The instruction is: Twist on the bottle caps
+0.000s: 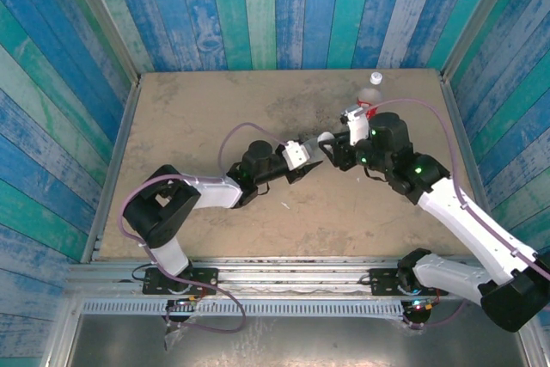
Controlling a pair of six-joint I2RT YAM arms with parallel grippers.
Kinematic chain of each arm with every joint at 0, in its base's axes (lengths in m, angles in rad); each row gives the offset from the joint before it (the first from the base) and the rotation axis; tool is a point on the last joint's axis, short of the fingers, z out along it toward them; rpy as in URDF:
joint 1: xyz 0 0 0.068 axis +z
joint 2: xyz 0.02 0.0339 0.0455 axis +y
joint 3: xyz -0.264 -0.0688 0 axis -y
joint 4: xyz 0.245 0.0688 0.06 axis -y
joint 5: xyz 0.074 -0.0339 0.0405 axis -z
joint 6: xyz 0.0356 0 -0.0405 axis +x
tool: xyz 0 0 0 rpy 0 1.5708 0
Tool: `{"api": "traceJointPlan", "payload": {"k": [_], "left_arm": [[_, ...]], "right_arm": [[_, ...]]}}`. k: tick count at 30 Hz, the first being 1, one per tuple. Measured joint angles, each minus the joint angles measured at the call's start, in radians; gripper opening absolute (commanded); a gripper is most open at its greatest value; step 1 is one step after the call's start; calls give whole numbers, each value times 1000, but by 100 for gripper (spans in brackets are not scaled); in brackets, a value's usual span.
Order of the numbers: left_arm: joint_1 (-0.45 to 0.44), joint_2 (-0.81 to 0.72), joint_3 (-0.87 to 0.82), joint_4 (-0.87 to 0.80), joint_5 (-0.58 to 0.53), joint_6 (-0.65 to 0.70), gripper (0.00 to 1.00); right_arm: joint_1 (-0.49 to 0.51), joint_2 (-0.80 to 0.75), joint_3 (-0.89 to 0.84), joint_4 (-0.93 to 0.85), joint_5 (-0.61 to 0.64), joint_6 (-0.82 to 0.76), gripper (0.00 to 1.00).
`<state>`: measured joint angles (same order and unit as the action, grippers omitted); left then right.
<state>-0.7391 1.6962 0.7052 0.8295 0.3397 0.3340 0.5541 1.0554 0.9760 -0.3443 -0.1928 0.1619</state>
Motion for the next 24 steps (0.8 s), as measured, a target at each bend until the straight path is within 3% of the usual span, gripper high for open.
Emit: {"api": "traceJointPlan", "payload": {"k": [3, 6, 12, 19, 24], "left_arm": [[39, 0, -21, -10, 114, -35, 52], [73, 0, -39, 15, 297, -106, 52], [94, -2, -40, 36, 611, -181, 54], [94, -29, -21, -130, 741, -84, 54], [94, -32, -14, -131, 773, -88, 53]], "right_arm": [[-46, -36, 11, -29, -89, -91, 75], [-83, -71, 22, -37, -214, -192, 75], [-99, -76, 63, -99, -416, -385, 69], [-99, 0, 110, -142, -560, -481, 63], [-98, 49, 116, -161, -616, -524, 63]]}}
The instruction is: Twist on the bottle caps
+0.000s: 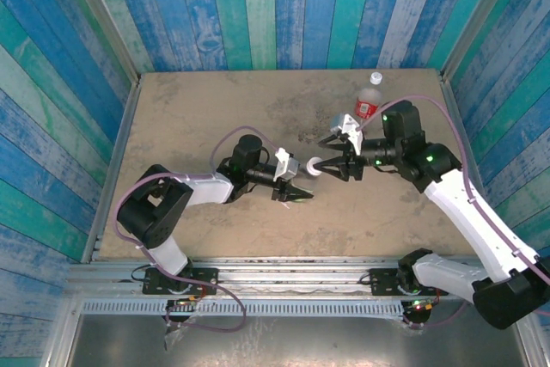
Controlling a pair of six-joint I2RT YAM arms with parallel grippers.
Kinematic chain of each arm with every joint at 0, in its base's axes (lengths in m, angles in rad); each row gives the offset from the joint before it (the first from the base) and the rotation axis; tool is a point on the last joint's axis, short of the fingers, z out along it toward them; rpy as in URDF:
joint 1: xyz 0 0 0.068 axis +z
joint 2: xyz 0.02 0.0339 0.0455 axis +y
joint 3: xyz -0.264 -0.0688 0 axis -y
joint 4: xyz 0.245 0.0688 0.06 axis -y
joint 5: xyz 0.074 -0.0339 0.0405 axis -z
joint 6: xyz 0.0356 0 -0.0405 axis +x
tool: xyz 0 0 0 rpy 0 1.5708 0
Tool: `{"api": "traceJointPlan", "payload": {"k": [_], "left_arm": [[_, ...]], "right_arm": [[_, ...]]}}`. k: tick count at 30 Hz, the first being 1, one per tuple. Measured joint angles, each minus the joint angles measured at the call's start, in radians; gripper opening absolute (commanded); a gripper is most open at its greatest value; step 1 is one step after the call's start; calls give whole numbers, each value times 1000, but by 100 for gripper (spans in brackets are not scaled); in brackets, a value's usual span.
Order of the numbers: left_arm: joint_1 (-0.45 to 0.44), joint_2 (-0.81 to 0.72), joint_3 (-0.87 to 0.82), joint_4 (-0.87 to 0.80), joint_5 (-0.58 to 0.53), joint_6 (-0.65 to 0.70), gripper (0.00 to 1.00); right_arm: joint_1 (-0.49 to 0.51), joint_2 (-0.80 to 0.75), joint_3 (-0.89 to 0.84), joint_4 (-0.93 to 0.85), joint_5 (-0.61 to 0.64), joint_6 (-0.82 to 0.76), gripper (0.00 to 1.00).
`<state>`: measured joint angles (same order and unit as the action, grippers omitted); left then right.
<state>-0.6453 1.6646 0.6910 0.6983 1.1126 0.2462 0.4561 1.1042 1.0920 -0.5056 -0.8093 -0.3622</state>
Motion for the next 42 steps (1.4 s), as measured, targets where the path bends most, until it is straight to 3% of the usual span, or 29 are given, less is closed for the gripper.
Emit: {"api": "traceJointPlan", "payload": {"k": [6, 20, 24, 29, 32, 37, 40, 42], "left_arm": [[0, 0, 0, 39, 9, -22, 53], [0, 0, 0, 44, 7, -55, 52], [0, 0, 0, 55, -40, -61, 52], [-4, 0, -6, 111, -278, -64, 51], [-39, 0, -6, 116, -507, -47, 51], [-112, 3, 11, 79, -901, 19, 51], [-146, 8, 21, 78, -1078, 74, 51], [-159, 10, 25, 73, -1156, 101, 51]], "right_arm": [[6, 27, 0, -11, -24, -34, 59], [20, 51, 0, -28, -33, -71, 37], [18, 51, 0, -19, -16, -60, 35], [19, 48, -27, 105, 134, 119, 23], [28, 52, -56, 193, 283, 290, 25], [72, 74, -62, 226, 525, 536, 19], [103, 74, -62, 222, 653, 653, 22], [116, 73, -62, 214, 708, 698, 31]]}}
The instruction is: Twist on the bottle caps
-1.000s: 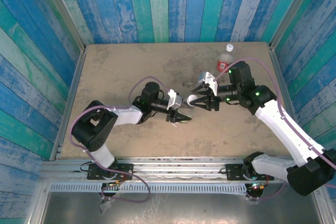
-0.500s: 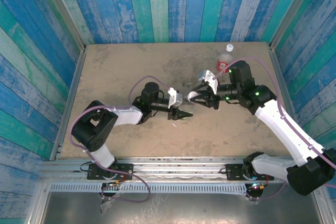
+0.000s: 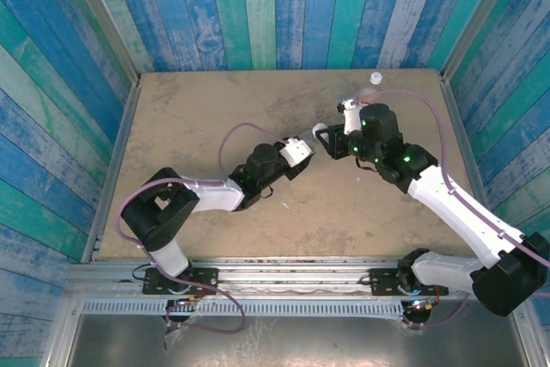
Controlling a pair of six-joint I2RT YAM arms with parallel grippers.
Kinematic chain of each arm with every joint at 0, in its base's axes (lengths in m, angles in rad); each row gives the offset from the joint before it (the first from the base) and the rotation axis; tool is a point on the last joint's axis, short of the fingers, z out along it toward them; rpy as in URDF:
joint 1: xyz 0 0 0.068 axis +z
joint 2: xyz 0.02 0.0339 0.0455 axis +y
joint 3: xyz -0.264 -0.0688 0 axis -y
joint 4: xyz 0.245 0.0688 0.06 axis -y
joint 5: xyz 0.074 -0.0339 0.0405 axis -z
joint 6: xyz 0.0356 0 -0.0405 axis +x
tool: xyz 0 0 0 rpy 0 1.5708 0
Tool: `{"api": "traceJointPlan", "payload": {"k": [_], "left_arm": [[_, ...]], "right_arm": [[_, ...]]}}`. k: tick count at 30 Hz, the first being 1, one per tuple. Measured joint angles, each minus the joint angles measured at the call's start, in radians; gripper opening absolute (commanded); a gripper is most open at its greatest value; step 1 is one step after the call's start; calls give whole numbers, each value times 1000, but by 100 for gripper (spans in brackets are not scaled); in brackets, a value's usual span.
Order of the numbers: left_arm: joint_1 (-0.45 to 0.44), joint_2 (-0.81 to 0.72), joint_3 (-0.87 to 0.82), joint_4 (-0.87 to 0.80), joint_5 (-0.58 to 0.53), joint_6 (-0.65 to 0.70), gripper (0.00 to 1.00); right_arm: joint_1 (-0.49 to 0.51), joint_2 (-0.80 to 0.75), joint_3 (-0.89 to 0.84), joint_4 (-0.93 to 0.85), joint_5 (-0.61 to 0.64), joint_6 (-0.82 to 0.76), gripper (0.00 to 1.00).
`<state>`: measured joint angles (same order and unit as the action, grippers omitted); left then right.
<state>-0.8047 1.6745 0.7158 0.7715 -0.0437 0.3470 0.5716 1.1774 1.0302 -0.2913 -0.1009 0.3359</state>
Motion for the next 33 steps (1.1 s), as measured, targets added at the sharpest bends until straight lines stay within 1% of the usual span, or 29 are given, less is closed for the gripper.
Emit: {"api": "traceJointPlan", "payload": {"k": [3, 5, 6, 7, 9, 12, 15, 17, 20, 23, 26, 28, 33], "left_arm": [[-5, 0, 5, -9, -36, 16, 50], [0, 0, 5, 11, -11, 1, 50], [8, 0, 5, 23, 25, -13, 50], [21, 0, 2, 35, 78, -32, 51], [63, -1, -10, 72, 231, -83, 51], [122, -1, -23, 113, 474, -163, 52], [140, -1, -23, 161, 688, -233, 53], [138, -1, -23, 180, 802, -265, 53], [134, -1, -23, 195, 922, -290, 53], [134, -2, -22, 190, 988, -295, 53], [134, -2, 2, 150, 1035, -288, 53], [134, -2, 24, 122, 1052, -275, 52], [134, -2, 36, 93, 1069, -252, 51]], "right_arm": [[4, -6, 0, -4, 17, -3, 54], [-4, -16, 0, -15, 6, -51, 61], [-10, -24, 0, -19, -8, -85, 64], [-14, -34, 0, -23, -21, -117, 67], [-27, -64, 0, -30, -63, -197, 71], [-51, -135, -14, -25, -165, -301, 75], [-72, -211, -40, -9, -285, -391, 76], [-79, -236, -47, -5, -353, -434, 75], [-82, -231, -48, 0, -460, -486, 73], [-83, -196, -48, 3, -544, -513, 68], [-83, -159, -48, 2, -596, -528, 61], [-83, -146, -48, 2, -617, -534, 55], [-84, -130, -48, 12, -644, -534, 48]]}}
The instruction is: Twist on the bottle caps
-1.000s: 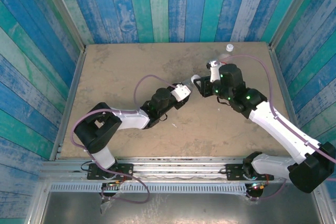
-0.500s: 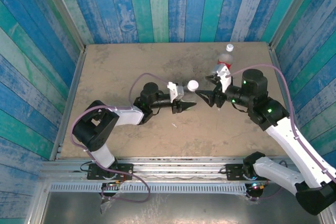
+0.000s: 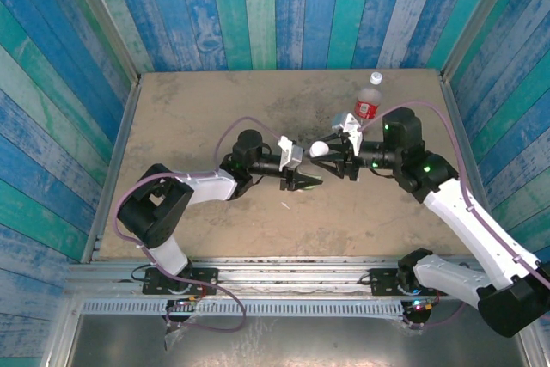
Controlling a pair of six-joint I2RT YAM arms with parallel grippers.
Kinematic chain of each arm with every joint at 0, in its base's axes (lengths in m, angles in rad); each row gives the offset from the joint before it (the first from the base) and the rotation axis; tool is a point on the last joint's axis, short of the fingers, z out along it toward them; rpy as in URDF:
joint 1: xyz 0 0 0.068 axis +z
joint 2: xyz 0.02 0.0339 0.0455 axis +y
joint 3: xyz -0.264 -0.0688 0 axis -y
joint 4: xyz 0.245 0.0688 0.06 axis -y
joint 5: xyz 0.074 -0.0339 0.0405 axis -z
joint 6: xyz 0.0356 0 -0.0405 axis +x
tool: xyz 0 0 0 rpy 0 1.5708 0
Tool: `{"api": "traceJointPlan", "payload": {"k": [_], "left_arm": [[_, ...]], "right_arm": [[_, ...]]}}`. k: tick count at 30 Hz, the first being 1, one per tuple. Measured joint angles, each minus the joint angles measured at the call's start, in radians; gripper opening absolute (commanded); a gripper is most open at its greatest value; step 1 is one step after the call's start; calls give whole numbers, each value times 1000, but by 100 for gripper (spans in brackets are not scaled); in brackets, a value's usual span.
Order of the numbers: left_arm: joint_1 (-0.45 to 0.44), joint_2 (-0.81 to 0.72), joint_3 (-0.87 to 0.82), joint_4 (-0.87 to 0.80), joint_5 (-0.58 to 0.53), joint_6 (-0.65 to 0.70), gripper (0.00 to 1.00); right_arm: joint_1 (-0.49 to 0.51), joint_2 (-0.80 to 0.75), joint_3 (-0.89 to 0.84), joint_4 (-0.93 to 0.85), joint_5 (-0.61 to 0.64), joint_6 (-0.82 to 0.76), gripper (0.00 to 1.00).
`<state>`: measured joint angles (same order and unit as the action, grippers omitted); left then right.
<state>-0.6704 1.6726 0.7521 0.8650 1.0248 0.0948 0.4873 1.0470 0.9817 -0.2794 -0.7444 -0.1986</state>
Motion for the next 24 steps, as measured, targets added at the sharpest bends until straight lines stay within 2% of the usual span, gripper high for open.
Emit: {"api": "traceJointPlan", "payload": {"k": [6, 12, 13, 16, 18, 21, 24], "left_arm": [[3, 0, 2, -23, -5, 3, 51], [13, 0, 5, -53, -18, 11, 58], [12, 0, 5, -53, -23, 13, 60], [8, 0, 4, -43, -55, 18, 91], [5, 0, 0, -27, -92, 11, 100], [5, 0, -35, 39, -155, -11, 94], [27, -5, -112, 127, -226, -45, 94]], "right_arm": [[-3, 26, 0, 29, -4, 8, 38], [-1, 48, 1, 47, 14, 20, 28], [2, 48, 1, 48, 23, 22, 26], [11, 46, 1, 53, 58, 29, 23], [15, 43, 1, 53, 87, 36, 22], [17, 36, 0, 53, 143, 45, 22], [18, 35, -1, 53, 220, 51, 24]]}}
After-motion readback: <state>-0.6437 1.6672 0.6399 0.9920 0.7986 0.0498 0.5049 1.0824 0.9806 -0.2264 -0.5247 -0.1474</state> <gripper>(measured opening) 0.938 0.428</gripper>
